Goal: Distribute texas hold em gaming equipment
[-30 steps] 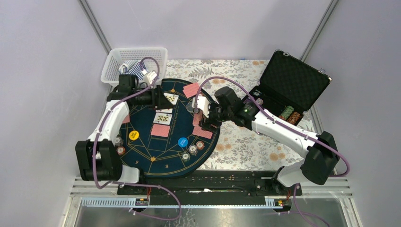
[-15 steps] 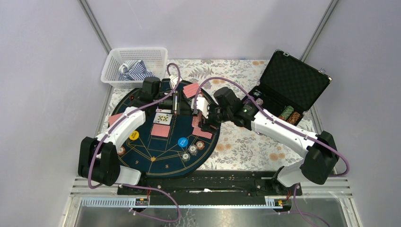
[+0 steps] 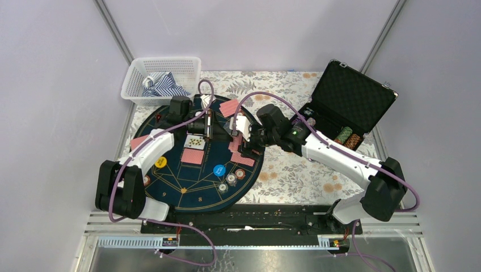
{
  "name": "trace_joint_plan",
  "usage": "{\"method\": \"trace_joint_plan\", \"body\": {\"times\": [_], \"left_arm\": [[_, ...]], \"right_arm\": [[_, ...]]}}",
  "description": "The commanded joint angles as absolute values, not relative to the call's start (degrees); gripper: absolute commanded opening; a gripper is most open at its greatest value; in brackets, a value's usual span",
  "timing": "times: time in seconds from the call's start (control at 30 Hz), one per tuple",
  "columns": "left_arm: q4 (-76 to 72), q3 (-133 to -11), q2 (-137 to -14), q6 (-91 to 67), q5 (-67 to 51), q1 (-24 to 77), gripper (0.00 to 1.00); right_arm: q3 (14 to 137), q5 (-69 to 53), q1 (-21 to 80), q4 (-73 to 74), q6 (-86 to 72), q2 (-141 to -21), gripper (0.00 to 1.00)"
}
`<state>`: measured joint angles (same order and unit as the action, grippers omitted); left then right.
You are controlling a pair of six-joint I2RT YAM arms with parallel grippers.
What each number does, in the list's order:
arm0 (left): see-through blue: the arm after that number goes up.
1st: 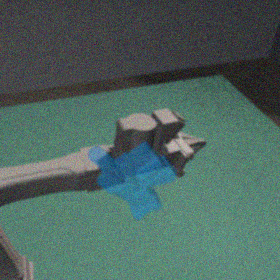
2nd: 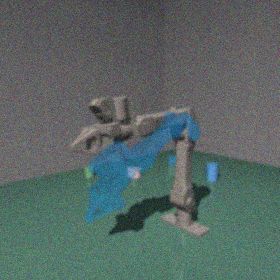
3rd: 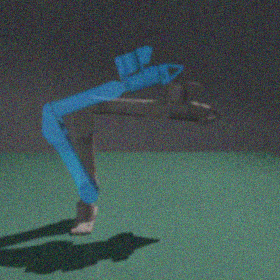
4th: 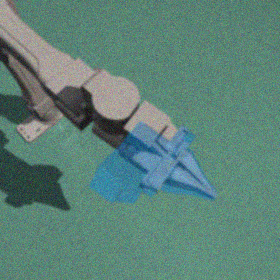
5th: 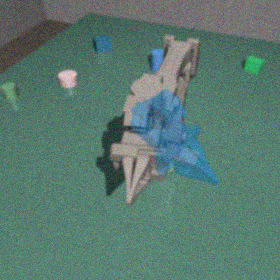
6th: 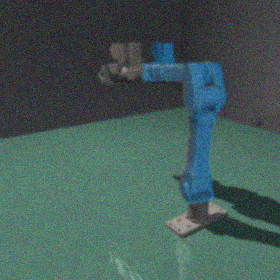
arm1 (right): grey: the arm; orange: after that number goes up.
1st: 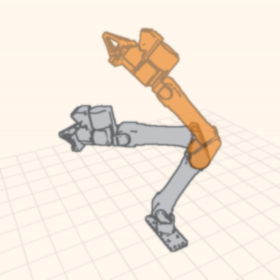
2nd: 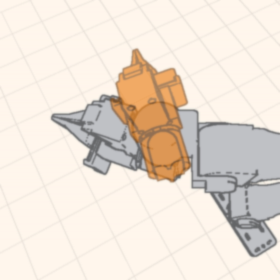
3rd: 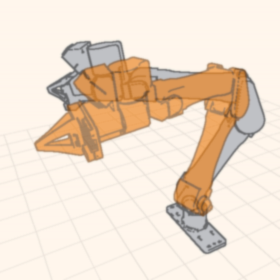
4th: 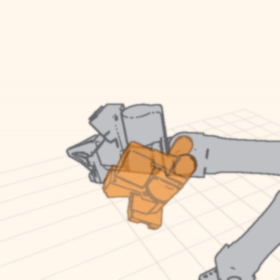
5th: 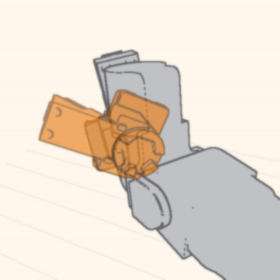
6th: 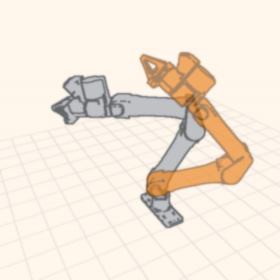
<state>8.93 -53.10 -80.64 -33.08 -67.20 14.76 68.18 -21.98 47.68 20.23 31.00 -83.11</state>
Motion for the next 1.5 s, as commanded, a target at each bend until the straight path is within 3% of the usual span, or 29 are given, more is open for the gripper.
{"method": "trace_joint_plan", "body": {"times": [0.0,0.3,0.5,0.63,0.97,1.1,1.47], "left_arm": [[8.8,-53.1,-81.2,-31.7,-68.8,12.8,0.32],[10.2,-53.3,-79.1,-29.9,-70.2,10.9,0.27],[10.2,-54.0,-76.3,-28.7,-69.8,11.8,0.52],[12.5,-55.6,-78.0,-27.5,-68.4,13.5,0.53],[22.3,-57.3,-79.4,-20.2,-66.1,12.0,0.21],[22.9,-56.8,-78.6,-19.9,-66.7,9.3,0.02],[39.6,-58.5,-81.9,-6.3,-60.8,-4.0,0.00]], "right_arm": [[70.1,-22.2,48.2,16.5,30.3,-79.6,0.10],[69.5,-21.8,48.2,16.3,30.4,-79.7,0.09],[69.4,-22.3,48.3,16.3,30.5,-80.5,0.10],[70.2,-22.8,48.3,16.5,30.5,-81.0,0.10],[69.9,-22.0,48.3,16.4,30.3,-80.4,0.10],[69.8,-21.7,48.3,16.3,30.4,-80.4,0.10],[68.2,-20.4,48.3,15.7,30.8,-80.0,0.10]]}}
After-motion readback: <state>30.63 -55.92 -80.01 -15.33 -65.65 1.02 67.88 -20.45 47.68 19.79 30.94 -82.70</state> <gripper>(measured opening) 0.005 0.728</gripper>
